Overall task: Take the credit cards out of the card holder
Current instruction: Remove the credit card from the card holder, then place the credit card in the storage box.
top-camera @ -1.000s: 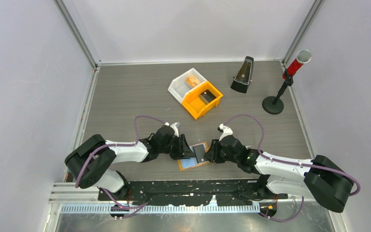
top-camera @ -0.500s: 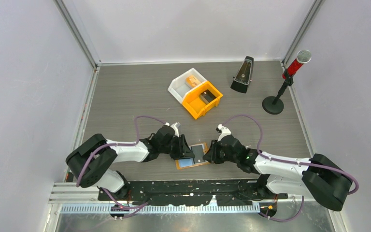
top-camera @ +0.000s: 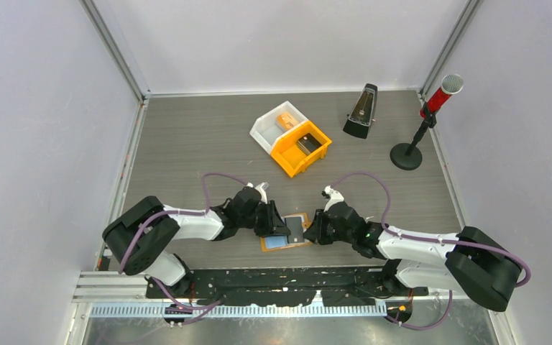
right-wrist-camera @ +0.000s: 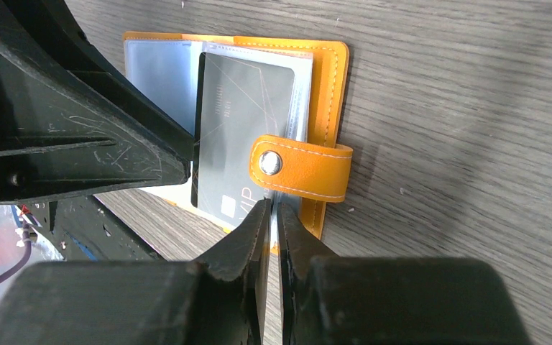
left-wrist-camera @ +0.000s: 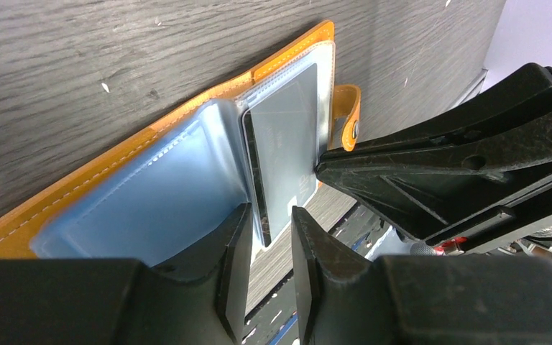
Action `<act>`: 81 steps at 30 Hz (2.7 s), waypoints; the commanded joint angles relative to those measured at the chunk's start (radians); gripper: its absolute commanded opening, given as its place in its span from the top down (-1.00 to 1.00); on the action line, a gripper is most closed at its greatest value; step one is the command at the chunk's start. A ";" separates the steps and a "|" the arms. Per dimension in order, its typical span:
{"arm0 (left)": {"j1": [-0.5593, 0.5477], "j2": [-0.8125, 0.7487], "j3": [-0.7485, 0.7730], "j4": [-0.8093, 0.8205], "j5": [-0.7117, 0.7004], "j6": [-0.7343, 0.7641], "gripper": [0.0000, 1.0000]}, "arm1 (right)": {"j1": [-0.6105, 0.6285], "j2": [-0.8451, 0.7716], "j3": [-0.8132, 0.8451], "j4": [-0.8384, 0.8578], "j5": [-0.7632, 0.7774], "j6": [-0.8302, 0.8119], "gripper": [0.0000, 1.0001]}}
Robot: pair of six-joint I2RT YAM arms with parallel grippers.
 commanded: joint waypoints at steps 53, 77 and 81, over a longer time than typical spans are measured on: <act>0.067 -0.247 -0.051 -0.152 -0.026 0.070 1.00 | -0.001 -0.015 0.020 -0.034 0.042 -0.013 0.74; 0.069 -0.613 0.012 -0.437 0.152 0.317 1.00 | -0.001 -0.245 0.279 -0.313 -0.160 -0.405 0.26; 0.067 -0.596 0.017 -0.423 0.265 0.337 1.00 | -0.001 -0.280 0.284 -0.286 -0.288 -0.461 0.14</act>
